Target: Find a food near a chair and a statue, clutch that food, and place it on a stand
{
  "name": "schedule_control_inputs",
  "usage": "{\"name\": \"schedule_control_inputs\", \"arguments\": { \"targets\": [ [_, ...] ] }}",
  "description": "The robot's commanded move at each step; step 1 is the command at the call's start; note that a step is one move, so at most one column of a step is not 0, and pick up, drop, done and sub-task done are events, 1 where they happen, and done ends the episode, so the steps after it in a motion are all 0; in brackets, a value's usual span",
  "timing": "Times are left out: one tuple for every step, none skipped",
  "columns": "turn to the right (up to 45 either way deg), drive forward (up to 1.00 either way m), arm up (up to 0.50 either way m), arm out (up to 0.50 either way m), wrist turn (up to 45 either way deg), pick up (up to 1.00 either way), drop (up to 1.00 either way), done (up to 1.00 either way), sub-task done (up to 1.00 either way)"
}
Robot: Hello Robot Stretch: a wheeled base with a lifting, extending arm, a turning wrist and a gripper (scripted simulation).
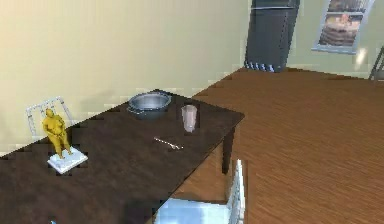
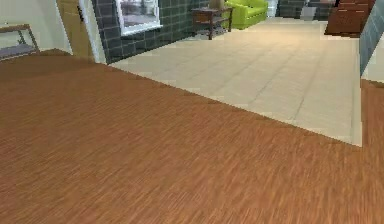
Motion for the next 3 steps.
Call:
{"name": "schedule_control_inputs", "arguments": {
  "targets": [
    [-45.0,0.00,0.00,0.00,0.0,0.00,0.00,0.00,0.00],
    [-45.0,0.00,0.00,0.00,0.0,0.00,0.00,0.00,0.00],
    [-45.0,0.00,0.00,0.00,0.0,0.00,0.00,0.00,0.00]
  ]
}}
